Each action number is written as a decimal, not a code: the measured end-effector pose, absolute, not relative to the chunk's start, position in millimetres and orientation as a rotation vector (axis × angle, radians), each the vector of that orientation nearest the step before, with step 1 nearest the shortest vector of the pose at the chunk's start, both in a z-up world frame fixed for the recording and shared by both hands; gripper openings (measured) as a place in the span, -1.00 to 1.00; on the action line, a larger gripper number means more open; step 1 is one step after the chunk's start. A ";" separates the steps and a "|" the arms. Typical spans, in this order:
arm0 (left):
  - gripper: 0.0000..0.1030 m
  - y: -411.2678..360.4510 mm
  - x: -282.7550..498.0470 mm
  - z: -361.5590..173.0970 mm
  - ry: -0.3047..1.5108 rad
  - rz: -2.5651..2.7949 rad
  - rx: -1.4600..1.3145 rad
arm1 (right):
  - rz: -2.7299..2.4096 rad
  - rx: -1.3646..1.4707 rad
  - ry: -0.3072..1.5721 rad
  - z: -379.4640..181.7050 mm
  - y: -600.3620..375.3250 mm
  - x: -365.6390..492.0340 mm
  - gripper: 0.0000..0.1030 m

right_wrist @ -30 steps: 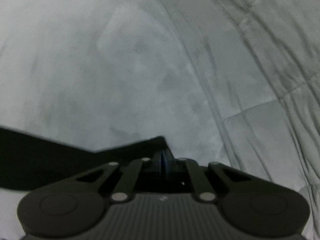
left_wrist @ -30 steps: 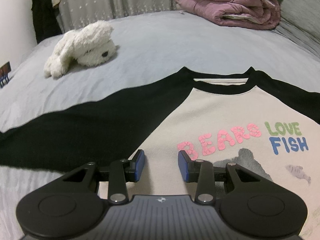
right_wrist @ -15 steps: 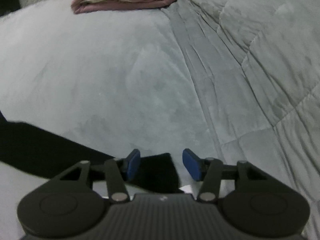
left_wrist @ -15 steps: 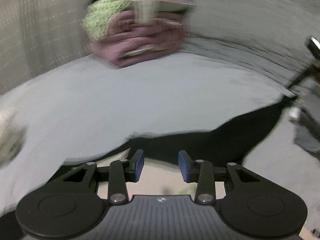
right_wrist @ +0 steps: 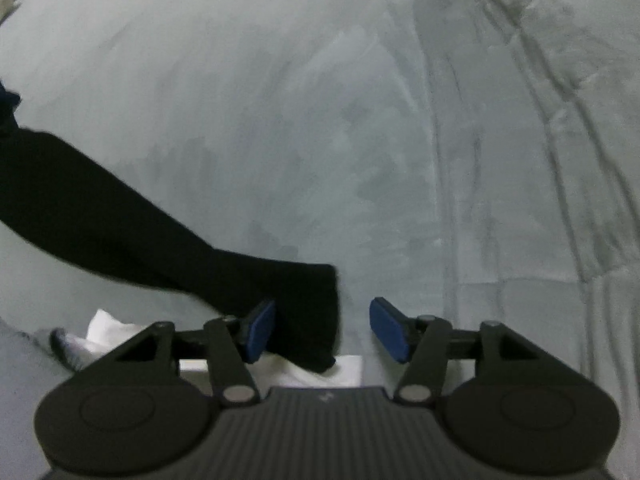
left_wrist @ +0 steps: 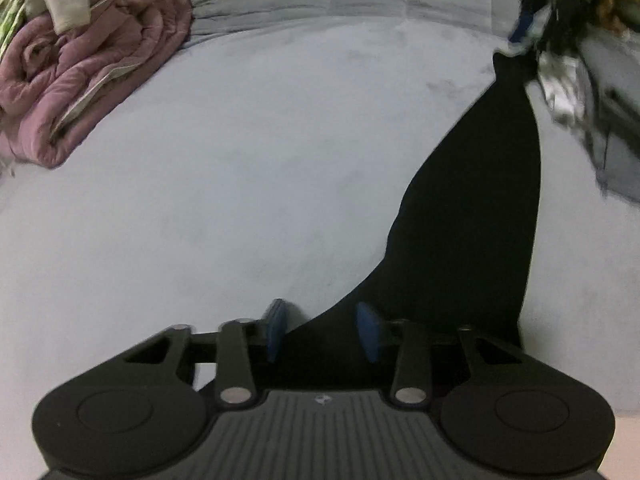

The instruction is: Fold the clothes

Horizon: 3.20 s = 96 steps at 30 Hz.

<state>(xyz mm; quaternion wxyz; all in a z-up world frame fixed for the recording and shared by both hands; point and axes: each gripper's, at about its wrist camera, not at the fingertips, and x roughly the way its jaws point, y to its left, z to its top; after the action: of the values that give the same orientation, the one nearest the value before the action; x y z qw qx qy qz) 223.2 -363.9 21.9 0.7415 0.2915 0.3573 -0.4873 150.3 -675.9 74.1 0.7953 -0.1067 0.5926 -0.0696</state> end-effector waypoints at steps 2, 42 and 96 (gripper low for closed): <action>-0.97 -365.2 208.7 20.9 0.735 -1.055 0.681 | -0.152 -0.246 1.279 68.1 -670.4 151.7 -0.89; -0.97 -343.4 239.2 19.2 0.710 -0.597 0.175 | 0.009 -0.403 1.187 102.7 -640.3 143.2 -0.18; -1.00 -299.3 180.1 23.6 0.696 -0.607 0.101 | -0.322 0.218 1.073 92.7 -721.2 185.6 -0.85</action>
<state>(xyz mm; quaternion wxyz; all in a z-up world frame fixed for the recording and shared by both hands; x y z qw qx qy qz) 180.1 -299.3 23.6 0.8941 0.0486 0.3355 -0.2926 185.6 -721.2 92.7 0.8414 0.1033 0.5081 -0.1523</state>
